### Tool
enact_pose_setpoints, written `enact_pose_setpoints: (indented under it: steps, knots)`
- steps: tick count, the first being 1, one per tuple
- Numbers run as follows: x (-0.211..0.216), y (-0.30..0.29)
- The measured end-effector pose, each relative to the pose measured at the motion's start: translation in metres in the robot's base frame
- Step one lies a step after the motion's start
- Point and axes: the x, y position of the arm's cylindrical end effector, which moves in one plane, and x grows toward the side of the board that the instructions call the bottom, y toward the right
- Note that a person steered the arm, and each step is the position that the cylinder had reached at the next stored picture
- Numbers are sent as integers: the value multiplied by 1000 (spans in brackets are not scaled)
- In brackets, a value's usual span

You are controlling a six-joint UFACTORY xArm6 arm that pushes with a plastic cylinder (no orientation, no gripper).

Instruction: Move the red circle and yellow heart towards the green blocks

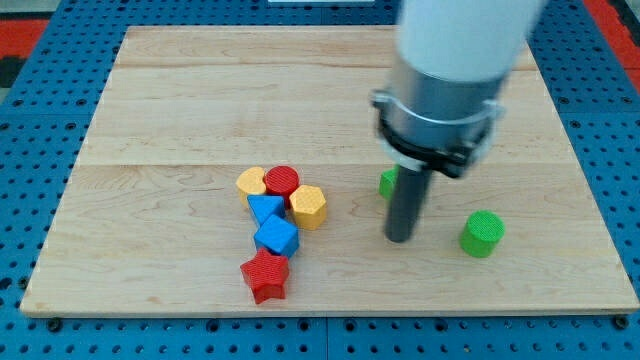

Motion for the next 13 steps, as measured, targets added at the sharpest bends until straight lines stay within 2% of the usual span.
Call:
enact_pose_setpoints:
  steps: [1, 2, 3, 4, 5, 6, 7, 12, 13]
  knots:
    - [-48, -12]
    - [-62, 24]
    - [-19, 105]
    - [-44, 37]
    - [-87, -94]
    - [-115, -193]
    - [-39, -199]
    - [-59, -42]
    - [-57, 9]
